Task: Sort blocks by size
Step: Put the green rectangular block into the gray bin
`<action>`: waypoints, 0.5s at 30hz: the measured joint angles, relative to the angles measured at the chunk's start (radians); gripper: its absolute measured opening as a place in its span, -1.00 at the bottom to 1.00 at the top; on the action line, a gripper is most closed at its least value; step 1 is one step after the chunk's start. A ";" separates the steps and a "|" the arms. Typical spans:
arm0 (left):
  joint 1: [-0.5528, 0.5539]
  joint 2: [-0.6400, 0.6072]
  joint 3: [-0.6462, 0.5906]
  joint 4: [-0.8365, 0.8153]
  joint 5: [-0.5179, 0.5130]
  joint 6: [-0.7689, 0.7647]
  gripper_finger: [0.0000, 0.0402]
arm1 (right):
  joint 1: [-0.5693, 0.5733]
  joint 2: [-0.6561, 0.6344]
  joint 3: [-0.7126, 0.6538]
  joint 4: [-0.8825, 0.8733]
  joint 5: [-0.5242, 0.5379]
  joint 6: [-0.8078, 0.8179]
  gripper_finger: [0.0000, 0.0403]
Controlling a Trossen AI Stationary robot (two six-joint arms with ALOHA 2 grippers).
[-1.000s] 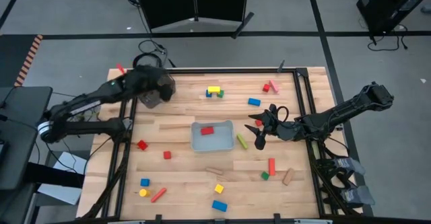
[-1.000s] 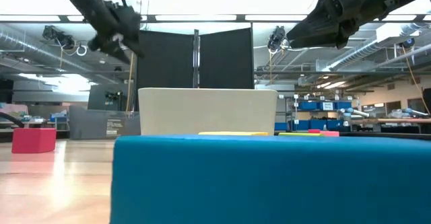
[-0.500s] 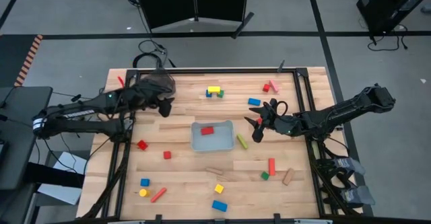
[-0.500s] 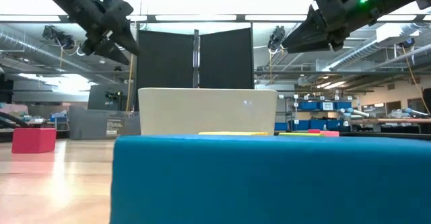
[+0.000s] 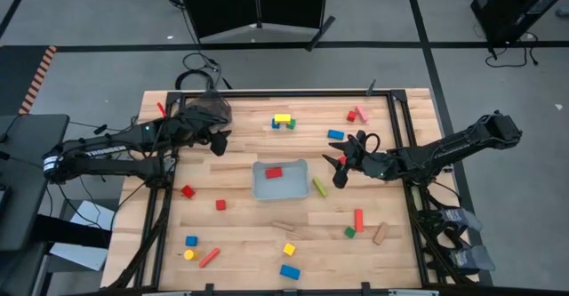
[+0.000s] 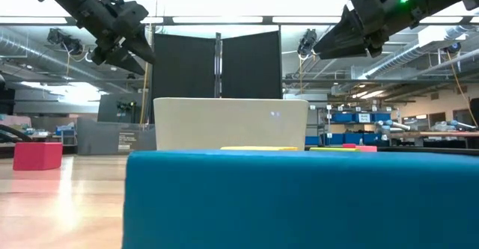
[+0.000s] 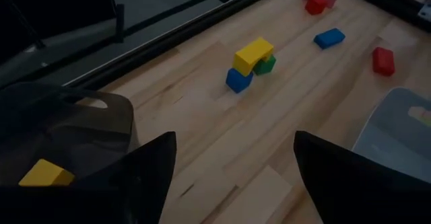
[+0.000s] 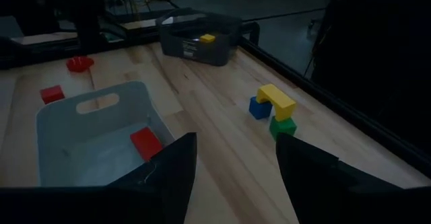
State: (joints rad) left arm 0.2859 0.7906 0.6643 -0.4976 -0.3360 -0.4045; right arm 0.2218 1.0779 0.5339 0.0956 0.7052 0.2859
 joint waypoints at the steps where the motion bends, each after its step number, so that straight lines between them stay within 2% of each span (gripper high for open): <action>1: 0.000 0.000 0.000 0.000 0.000 -0.001 0.53 | 0.001 0.000 0.000 0.000 0.000 0.000 0.07; 15: 0.000 0.000 0.000 -0.002 0.026 -0.021 0.53 | 0.012 0.000 0.000 -0.069 -0.001 0.053 0.07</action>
State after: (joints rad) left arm 0.2859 0.7906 0.6643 -0.5001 -0.3099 -0.4259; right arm 0.2337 1.0779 0.5339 0.0264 0.7040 0.3390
